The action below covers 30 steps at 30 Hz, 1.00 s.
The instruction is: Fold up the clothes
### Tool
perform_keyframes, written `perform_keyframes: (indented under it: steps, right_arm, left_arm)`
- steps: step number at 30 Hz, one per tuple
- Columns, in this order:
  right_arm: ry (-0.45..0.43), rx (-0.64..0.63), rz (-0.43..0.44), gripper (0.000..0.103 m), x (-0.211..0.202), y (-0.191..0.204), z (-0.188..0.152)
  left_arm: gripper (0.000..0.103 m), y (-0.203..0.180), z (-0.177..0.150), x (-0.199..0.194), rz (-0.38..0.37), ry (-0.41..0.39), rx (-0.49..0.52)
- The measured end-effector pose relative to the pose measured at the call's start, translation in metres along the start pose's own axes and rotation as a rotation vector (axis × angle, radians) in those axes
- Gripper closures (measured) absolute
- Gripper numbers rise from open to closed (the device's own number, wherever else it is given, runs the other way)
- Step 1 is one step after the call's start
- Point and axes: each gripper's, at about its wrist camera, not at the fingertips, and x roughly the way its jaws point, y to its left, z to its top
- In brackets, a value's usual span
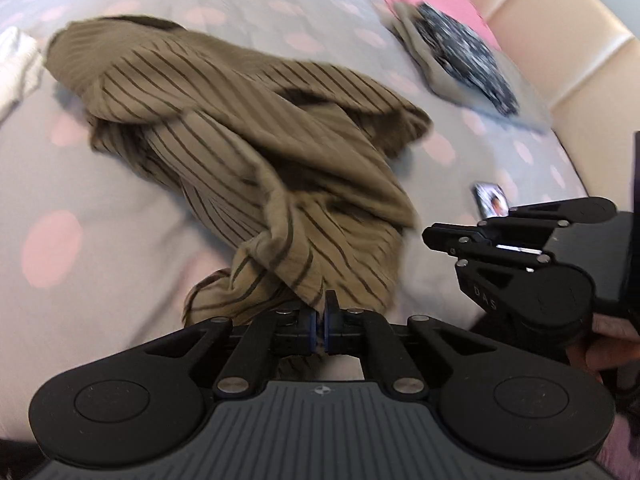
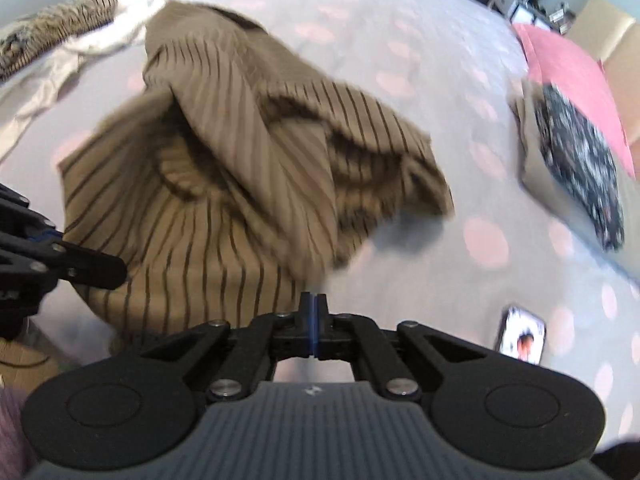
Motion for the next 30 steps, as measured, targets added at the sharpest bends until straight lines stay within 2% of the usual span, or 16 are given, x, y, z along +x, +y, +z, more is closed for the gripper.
perform_keyframes:
  steps: [2,4,6,7,9,10,11,13,14,16,19,23,30]
  right_arm:
    - [0.03,0.011,0.011,0.103,-0.004,-0.005,-0.012]
    - [0.036,0.012,0.02,0.103,-0.007,-0.006,-0.018]
    - [0.022,0.016,0.022,0.103,-0.01,-0.006,-0.019]
    - [0.008,0.021,0.02,0.098,-0.011,-0.006,-0.018]
    - [-0.024,0.031,0.022,0.097,-0.016,-0.006,-0.016]
    - [-0.041,0.033,0.03,0.094,-0.019,-0.005,-0.016]
    - [-0.054,0.037,0.038,0.087,-0.022,-0.004,-0.015]
    - [-0.084,0.039,0.053,0.076,-0.027,-0.004,-0.012]
    - [-0.097,0.036,0.059,0.074,-0.029,-0.003,-0.01]
    - [-0.125,0.03,0.071,0.072,-0.033,-0.002,-0.004]
    - [-0.182,0.009,0.09,0.06,-0.039,0.0,0.006]
    - [-0.239,-0.073,0.083,0.054,-0.043,0.012,0.025]
    - [-0.245,-0.192,0.137,0.048,-0.022,0.047,0.066]
  left_arm:
    - [0.103,-0.006,-0.005,0.002,-0.034,0.031,0.011]
    - [0.103,-0.01,-0.009,0.004,-0.031,0.046,0.023]
    - [0.103,-0.01,-0.01,0.004,-0.018,0.046,0.02]
    - [0.102,-0.01,-0.009,0.002,-0.013,0.042,0.015]
    - [0.101,-0.007,-0.009,-0.003,-0.003,0.028,0.006]
    - [0.096,-0.006,-0.01,-0.006,0.003,0.019,0.004]
    - [0.092,-0.005,-0.011,-0.009,0.014,0.007,0.003]
    - [0.077,-0.004,-0.011,-0.015,0.038,-0.018,0.003]
    - [0.076,-0.003,-0.009,-0.018,0.046,-0.029,-0.001]
    - [0.074,0.002,-0.005,-0.024,0.06,-0.047,-0.012]
    - [0.072,0.013,0.004,-0.034,0.093,-0.077,-0.021]
    - [0.071,0.032,0.023,-0.043,0.185,-0.11,-0.038]
    - [0.071,0.065,0.059,-0.045,0.267,-0.101,-0.042]
